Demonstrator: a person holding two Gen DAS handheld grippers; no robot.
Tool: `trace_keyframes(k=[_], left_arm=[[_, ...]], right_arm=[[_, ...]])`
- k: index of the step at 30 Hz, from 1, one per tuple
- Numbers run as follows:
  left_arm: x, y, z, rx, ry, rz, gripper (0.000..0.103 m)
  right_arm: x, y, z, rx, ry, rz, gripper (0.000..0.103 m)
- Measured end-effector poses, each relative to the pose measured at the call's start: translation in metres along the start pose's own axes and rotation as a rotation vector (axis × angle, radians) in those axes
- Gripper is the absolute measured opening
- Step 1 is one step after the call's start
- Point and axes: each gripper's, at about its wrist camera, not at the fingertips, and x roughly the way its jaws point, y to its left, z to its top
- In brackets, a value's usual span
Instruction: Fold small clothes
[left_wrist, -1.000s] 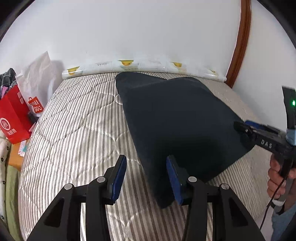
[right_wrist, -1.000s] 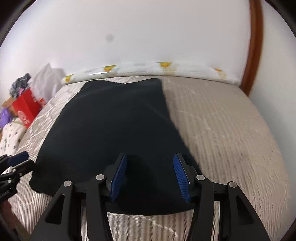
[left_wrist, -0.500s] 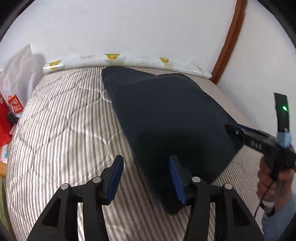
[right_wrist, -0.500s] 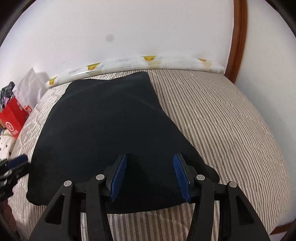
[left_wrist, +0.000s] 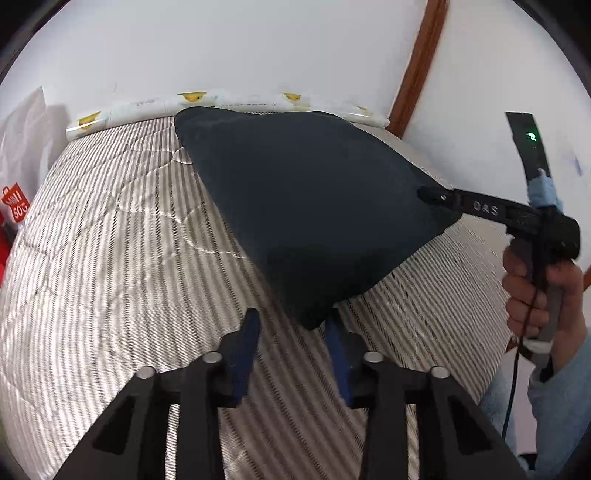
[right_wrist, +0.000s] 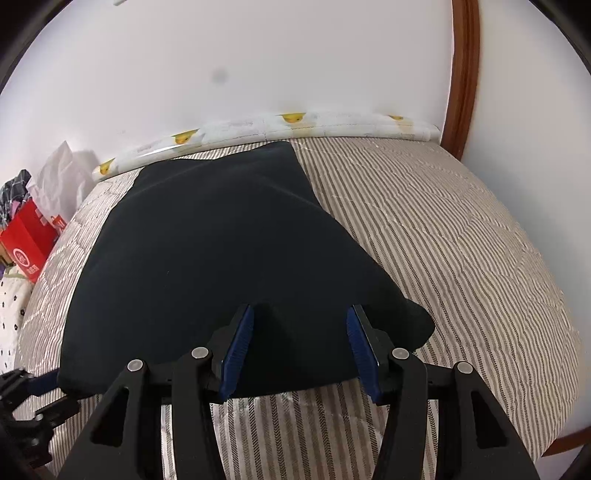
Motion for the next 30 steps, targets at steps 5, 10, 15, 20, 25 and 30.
trace_keyframes(k=[5, 10, 15, 20, 25, 30], left_arm=[[-0.001, 0.004, 0.008, -0.062, -0.037, 0.017, 0.009], [-0.01, 0.021, 0.01, -0.083, -0.051, 0.088, 0.009], [-0.015, 0.033, 0.01, -0.166, -0.021, 0.064, 0.009], [-0.031, 0.017, 0.006, -0.148, -0.026, 0.12, 0.009], [-0.051, -0.004, 0.008, -0.143, -0.043, 0.137, 0.01], [-0.083, -0.032, 0.01, -0.138, -0.086, 0.156, 0.031]], right_arm=[[-0.003, 0.002, -0.004, -0.023, -0.001, 0.025, 0.052], [-0.007, 0.007, -0.009, -0.053, -0.011, 0.06, 0.052], [-0.009, 0.005, -0.016, -0.062, -0.019, 0.068, 0.052], [-0.016, -0.01, -0.024, -0.056, 0.012, 0.038, 0.052], [-0.054, -0.015, -0.029, -0.088, 0.005, -0.048, 0.052], [-0.116, -0.016, -0.036, -0.081, -0.065, -0.022, 0.062]])
